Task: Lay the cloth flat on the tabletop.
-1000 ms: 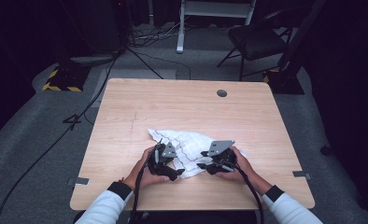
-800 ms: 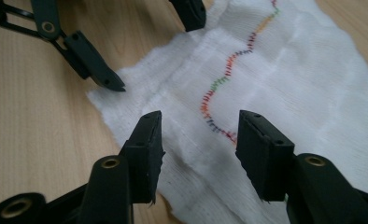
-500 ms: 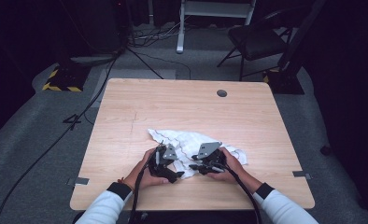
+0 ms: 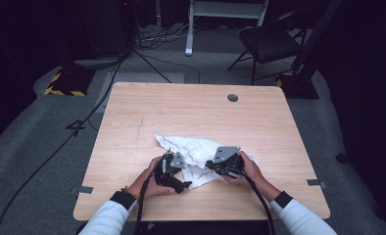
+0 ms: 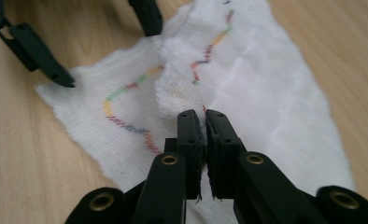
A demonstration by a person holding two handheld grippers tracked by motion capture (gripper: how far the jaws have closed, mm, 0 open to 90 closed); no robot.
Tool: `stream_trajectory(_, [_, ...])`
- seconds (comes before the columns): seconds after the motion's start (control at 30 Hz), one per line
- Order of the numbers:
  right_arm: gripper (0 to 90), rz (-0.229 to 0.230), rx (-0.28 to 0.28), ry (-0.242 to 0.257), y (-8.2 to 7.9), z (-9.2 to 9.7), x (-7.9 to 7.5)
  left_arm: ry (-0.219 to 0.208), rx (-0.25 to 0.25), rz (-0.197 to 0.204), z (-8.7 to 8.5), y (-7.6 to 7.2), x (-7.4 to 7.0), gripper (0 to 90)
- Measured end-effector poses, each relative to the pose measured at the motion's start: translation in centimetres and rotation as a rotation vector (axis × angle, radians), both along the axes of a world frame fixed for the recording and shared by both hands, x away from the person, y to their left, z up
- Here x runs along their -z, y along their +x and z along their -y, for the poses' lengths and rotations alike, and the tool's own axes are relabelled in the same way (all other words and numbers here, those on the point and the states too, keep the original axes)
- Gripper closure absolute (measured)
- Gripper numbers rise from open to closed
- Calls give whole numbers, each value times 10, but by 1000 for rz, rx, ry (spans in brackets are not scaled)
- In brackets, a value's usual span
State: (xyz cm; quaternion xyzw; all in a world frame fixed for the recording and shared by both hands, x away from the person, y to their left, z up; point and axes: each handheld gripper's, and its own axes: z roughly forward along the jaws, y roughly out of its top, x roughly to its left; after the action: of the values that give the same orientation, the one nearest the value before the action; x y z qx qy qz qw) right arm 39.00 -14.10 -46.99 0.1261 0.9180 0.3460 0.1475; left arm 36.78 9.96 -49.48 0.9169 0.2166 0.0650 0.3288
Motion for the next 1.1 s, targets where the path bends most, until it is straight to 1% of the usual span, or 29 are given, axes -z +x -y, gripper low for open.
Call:
stream_trajectory(0.03, [855,16,24,15,3,6,-6,2,9,-1,-1,0,0,194])
stream_trajectory(0.13, [857,28,63,37,8,16,-13,11,21,-5,-3,-1,-1,197])
stream_trajectory(0.27, [859,46,121,71,15,34,-23,10,30,-5,-7,-4,-1,199])
stream_trajectory(0.33, [860,57,159,94,19,44,-28,20,45,-13,-13,-7,-2,200])
stream_trajectory(0.43, [861,67,202,115,26,59,-34,26,50,-16,-20,-11,-2,204])
stream_trajectory(0.5, [861,78,241,127,29,68,-37,25,55,-18,-23,-13,-2,206])
stream_trajectory(0.53, [861,77,257,135,31,72,-38,26,60,-17,-25,-14,-3,207])
stream_trajectory(0.57, [861,75,271,138,33,76,-39,31,60,-25,-31,-16,-3,207])
stream_trajectory(0.63, [861,87,302,135,37,83,-39,33,66,-30,-36,-19,-4,207])
stream_trajectory(0.67, [861,89,314,137,38,87,-39,53,68,-22,-38,-21,-4,214])
stream_trajectory(0.7, [861,82,327,142,40,90,-38,49,61,-21,-40,-21,-4,212])
stream_trajectory(0.77, [861,74,346,135,44,94,-36,47,55,-21,-42,-21,-4,213])
stream_trajectory(0.8, [861,74,346,135,44,94,-36,51,43,-20,-44,-22,-4,213])
stream_trajectory(0.83, [860,64,361,132,47,97,-34,49,15,0,-46,-19,-6,204])
stream_trajectory(0.9, [858,60,373,128,50,97,-32,7,-30,36,-46,-15,-11,209])
stream_trajectory(0.93, [855,54,375,124,51,97,-30,-15,-45,57,-45,-12,-14,213])
stream_trajectory(0.97, [847,53,378,112,53,97,-28,-22,-54,87,-42,-10,-16,216])
stream_trajectory(1.0, [833,44,385,102,54,96,-26,-20,-68,117,-39,-7,-18,215])
stream_trajectory(1.07, [803,23,393,84,59,97,-21,-36,-86,149,-33,0,-21,215])
stream_trajectory(1.1, [771,16,402,72,61,97,-18,-36,-86,149,-33,0,-21,213])
